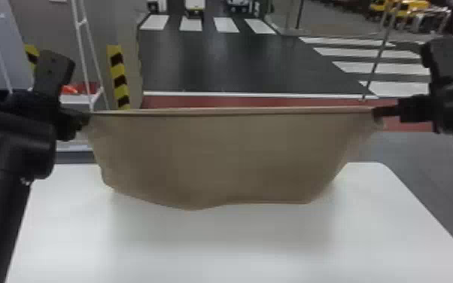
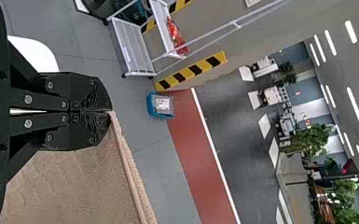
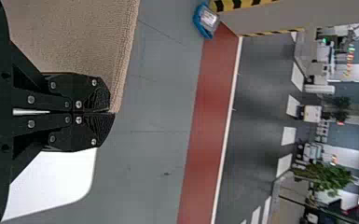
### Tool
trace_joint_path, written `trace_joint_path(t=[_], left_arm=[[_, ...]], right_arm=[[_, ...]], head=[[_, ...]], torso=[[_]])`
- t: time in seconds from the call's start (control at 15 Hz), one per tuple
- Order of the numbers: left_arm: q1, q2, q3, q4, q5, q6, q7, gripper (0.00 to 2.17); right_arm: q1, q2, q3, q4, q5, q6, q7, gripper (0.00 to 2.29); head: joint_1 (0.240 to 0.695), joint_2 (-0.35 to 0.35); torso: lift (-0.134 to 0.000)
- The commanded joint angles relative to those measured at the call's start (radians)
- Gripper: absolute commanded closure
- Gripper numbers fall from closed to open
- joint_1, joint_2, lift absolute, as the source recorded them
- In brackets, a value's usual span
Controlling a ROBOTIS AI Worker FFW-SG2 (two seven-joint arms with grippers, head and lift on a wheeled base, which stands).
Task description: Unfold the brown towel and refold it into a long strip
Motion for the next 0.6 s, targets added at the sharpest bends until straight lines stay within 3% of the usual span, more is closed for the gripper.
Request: trace_joint_path(t=[0.0, 0.13, 0.27, 0.4, 0.53], left_arm=[[-0.075, 0.000, 0.021, 0.050, 0.045, -0.009, 0.029, 1.92], [-0.019, 0.006, 0.053, -0.109, 0.068, 0.025, 0.014, 1.92], [0.145, 0.024, 0.118, -0.320, 0.065, 0.037, -0.021, 1.92], [0.343, 0.038, 0.144, -0.482, 0.067, 0.003, -0.029, 1.92], [0.579, 0.043, 0.194, -0.608, 0.067, -0.153, -0.028, 1.92]], right_arm=[[-0.115, 0.009, -0.022, 0.057, -0.019, -0.032, -0.035, 2.25], [-0.126, 0.003, -0.032, 0.008, -0.067, 0.027, -0.015, 2.25], [-0.006, -0.017, -0.022, -0.122, -0.111, 0.054, 0.023, 2.25], [0.206, -0.074, -0.044, -0.294, -0.183, 0.094, 0.068, 2.25], [0.460, -0.094, -0.084, -0.491, -0.220, 0.085, 0.115, 2.25]], head=[[0.435, -0.086], [0.380, -0.084], [0.330, -0.078], [0.349, -0.062], [0.406, -0.057]], torso=[[-0.123], [-0.123], [-0.123], [-0.123], [-0.123]])
